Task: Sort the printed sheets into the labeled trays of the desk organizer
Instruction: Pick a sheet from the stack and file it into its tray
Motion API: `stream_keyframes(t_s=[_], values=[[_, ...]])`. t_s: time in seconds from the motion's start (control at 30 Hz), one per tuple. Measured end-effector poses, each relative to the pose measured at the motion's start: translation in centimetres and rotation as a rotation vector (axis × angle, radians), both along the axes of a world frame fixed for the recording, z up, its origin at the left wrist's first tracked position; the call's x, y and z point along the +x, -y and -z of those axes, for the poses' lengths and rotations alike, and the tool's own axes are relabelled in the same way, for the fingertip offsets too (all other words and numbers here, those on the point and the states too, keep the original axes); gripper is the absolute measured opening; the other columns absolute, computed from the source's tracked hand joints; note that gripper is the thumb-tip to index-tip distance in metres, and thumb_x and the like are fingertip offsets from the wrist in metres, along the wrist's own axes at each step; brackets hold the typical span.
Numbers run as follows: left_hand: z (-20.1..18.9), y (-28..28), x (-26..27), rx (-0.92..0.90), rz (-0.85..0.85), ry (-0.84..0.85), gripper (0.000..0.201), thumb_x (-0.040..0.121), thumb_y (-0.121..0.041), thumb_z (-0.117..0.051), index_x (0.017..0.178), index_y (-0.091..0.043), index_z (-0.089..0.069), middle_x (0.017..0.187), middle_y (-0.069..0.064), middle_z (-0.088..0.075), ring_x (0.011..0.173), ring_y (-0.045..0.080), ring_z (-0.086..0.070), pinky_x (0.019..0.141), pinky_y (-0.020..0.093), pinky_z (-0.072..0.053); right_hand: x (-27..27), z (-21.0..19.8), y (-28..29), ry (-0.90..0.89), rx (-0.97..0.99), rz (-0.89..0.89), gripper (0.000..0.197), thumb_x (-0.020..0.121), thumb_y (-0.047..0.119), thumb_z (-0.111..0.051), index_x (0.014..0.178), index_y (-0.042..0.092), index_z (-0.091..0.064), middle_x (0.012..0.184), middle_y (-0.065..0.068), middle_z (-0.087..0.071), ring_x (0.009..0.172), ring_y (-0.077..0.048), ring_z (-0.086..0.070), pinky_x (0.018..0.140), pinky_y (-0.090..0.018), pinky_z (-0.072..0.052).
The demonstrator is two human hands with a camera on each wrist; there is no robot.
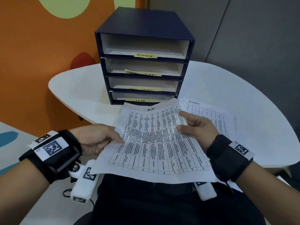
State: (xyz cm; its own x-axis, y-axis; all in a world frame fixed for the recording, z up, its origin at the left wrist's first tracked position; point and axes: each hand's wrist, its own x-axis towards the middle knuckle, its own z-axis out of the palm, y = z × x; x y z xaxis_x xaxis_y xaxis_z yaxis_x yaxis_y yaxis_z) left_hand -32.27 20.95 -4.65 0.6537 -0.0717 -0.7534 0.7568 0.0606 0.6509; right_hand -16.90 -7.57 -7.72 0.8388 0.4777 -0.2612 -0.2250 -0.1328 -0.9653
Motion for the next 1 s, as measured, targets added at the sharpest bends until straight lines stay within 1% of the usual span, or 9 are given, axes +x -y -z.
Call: stream_keyframes(t_s=[0.2, 0.3, 0.37, 0.43, 0.5, 0.6, 0.7, 0.9, 1.0], values=[[-0.9, -0.2, 0.3, -0.094, -0.048, 0.118, 0.085, 0.026, -0.020, -0.101, 0.105, -0.001, -0.076, 0.116, 0.026, -0.070, 0.091, 0.034, -0.074, 0.077, 0.044, -0.058, 0.4, -0.1, 0.0, 0.008, 0.020, 0.010, 0.055, 0.071, 0.006, -0.082, 0.120, 0.026, -0.066, 0.117, 0.000, -0.068, 0.124, -0.020, -0.053, 0.108, -0.049, -0.041], [-1.1, 0.4, 0.5, -0.106, -0.083, 0.147, 0.078, 0.024, -0.017, -0.100, 0.098, 0.000, -0.078, 0.110, 0.026, -0.072, 0.085, 0.032, -0.076, 0.063, 0.039, -0.063, 0.9, 0.0, -0.2, -0.017, 0.066, -0.001, 0.056, 0.073, 0.003, -0.079, 0.123, 0.023, -0.064, 0.134, -0.006, -0.059, 0.130, -0.022, -0.050, 0.107, -0.050, -0.041], [-1.0, 0.8, 0.9, -0.076, -0.120, 0.154, 0.055, 0.045, -0.010, -0.093, 0.094, 0.006, -0.076, 0.100, 0.026, -0.074, 0.074, 0.030, -0.076, 0.055, 0.035, -0.062, 1.2, 0.0, -0.6, -0.011, 0.065, 0.006, 0.059, 0.073, 0.004, -0.080, 0.127, 0.022, -0.061, 0.137, -0.005, -0.056, 0.131, -0.020, -0.049, 0.108, -0.050, -0.040], [-0.8, 0.9, 1.4, -0.040, -0.185, 0.164, 0.026, 0.076, -0.003, -0.067, 0.099, 0.007, -0.070, 0.094, 0.025, -0.075, 0.068, 0.028, -0.076, 0.055, 0.035, -0.062, 1.6, 0.2, -1.2, -0.010, 0.073, 0.012, 0.065, 0.064, 0.015, -0.085, 0.124, 0.026, -0.063, 0.137, -0.002, -0.057, 0.130, -0.019, -0.049, 0.109, -0.051, -0.038], [-0.5, 0.7, 1.9, 0.009, -0.238, 0.175, 0.023, 0.088, -0.007, -0.057, 0.105, 0.003, -0.068, 0.097, 0.023, -0.075, 0.070, 0.028, -0.076, 0.056, 0.036, -0.062, 2.2, 0.4, -1.9, -0.004, 0.093, 0.031, 0.066, 0.057, 0.023, -0.085, 0.119, 0.032, -0.066, 0.135, 0.001, -0.058, 0.130, -0.018, -0.050, 0.109, -0.051, -0.038], [-0.9, 0.8, 2.1, -0.009, -0.194, 0.182, 0.025, 0.080, -0.018, -0.070, 0.099, -0.002, -0.076, 0.104, 0.023, -0.074, 0.078, 0.030, -0.076, 0.059, 0.037, -0.062, 3.2, 0.1, -3.1, 0.029, 0.080, 0.060, 0.064, 0.068, 0.012, -0.082, 0.127, 0.027, -0.061, 0.139, 0.000, -0.054, 0.132, -0.015, -0.047, 0.111, -0.048, -0.036], [-0.7, 0.5, 2.7, -0.006, -0.102, 0.211, 0.058, 0.053, -0.024, -0.094, 0.105, -0.004, -0.076, 0.112, 0.022, -0.073, 0.091, 0.032, -0.075, 0.066, 0.036, -0.062, 4.2, -0.4, -3.8, 0.000, 0.070, 0.097, 0.065, 0.081, 0.004, -0.073, 0.140, 0.019, -0.049, 0.148, -0.006, -0.044, 0.135, -0.015, -0.042, 0.111, -0.042, -0.037], [0.3, -0.4, 5.9, 0.114, -0.246, 0.305, 0.028, 0.095, -0.007, -0.056, 0.122, -0.003, -0.064, 0.114, 0.015, -0.073, 0.091, 0.025, -0.075, 0.071, 0.032, -0.062, 4.6, -0.3, -3.3, -0.251, -0.095, 0.025, 0.066, 0.079, 0.020, -0.077, 0.137, 0.009, -0.047, 0.130, -0.014, -0.058, 0.091, -0.028, -0.070, 0.070, -0.035, -0.057], [0.4, -0.9, 6.9, 0.119, -0.352, 0.308, 0.035, 0.095, -0.015, -0.061, 0.125, 0.002, -0.062, 0.116, 0.019, -0.072, 0.091, 0.027, -0.075, 0.064, 0.031, -0.061, 3.9, -0.1, -3.4, -0.299, -0.203, -0.042, 0.051, 0.080, 0.019, -0.077, 0.123, 0.006, -0.054, 0.088, -0.008, -0.071, 0.055, -0.015, -0.063, 0.045, -0.025, -0.048]])
